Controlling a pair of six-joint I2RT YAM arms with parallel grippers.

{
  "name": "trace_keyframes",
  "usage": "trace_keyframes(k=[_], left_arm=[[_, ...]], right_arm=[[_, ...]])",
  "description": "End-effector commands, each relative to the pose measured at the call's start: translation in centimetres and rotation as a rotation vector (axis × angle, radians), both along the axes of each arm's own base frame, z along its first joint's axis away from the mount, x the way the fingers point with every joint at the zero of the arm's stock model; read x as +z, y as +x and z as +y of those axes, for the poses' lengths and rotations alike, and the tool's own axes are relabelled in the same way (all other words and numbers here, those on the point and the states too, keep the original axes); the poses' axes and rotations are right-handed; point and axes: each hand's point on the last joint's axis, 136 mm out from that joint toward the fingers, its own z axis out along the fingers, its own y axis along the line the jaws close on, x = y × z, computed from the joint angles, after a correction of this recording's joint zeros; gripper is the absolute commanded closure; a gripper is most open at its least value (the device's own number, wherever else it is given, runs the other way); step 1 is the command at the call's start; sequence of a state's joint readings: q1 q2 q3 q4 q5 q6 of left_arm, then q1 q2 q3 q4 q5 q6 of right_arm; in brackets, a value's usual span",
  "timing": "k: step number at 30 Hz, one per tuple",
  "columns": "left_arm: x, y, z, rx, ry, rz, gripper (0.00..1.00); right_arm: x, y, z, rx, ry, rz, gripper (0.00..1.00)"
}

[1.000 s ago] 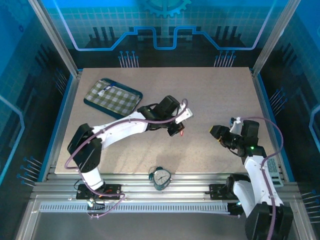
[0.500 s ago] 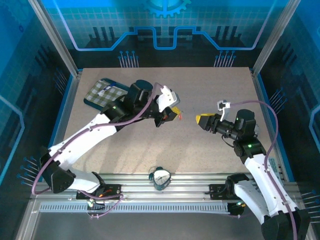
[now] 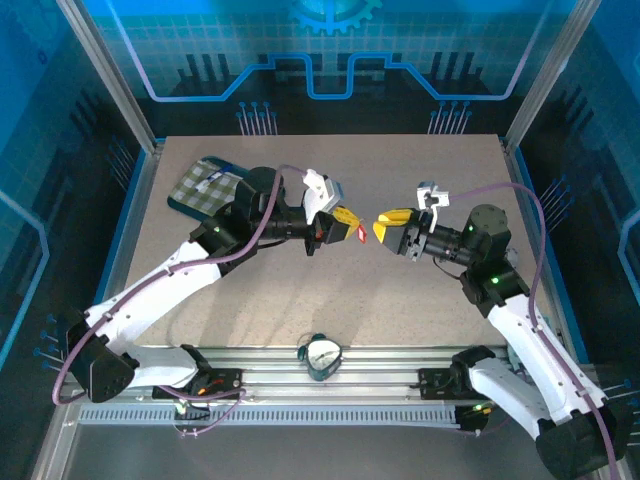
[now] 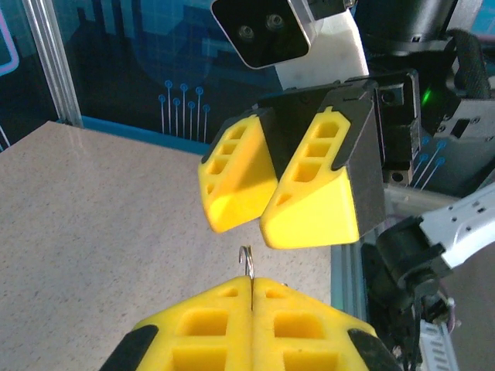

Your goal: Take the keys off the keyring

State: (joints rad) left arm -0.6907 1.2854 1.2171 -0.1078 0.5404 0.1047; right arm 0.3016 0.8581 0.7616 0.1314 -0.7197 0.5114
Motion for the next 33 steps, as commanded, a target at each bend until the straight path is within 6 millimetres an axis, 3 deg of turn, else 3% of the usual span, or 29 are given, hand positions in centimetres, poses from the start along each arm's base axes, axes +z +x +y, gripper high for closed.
trace_keyframes(k=[1, 7, 13, 20, 33], left_arm=[[2.8, -0.8, 0.1, -0.031, -0.118, -0.033, 1.00], [3.0, -0.9, -0.1, -0.039, -0.141, -0.024, 1.00], [2.9, -1.0, -0.3, -0.052, -0.154, -0.011, 1.00], [2.6, -1.3, -0.3, -0.066, -0.160, -0.004, 1.00], [2.5, -1.5, -0.2, -0.065, -0.185, 0.003, 1.00]], right_arm=[[3.2, -0.9, 1.0, 0.054, 0.030, -0.113, 0.64], [3.2, -1.5, 1.8, 0.096, 0.029, -0.127, 0.65], [3.7, -1.5, 1.8, 0.089, 0.028, -0.148, 0.81], [4.4, -1.8, 1.6, 0.078, 0.039, -0.171, 0.81], [5.1, -2.3, 1.5, 0.073, 0.023, -0.193, 1.00]])
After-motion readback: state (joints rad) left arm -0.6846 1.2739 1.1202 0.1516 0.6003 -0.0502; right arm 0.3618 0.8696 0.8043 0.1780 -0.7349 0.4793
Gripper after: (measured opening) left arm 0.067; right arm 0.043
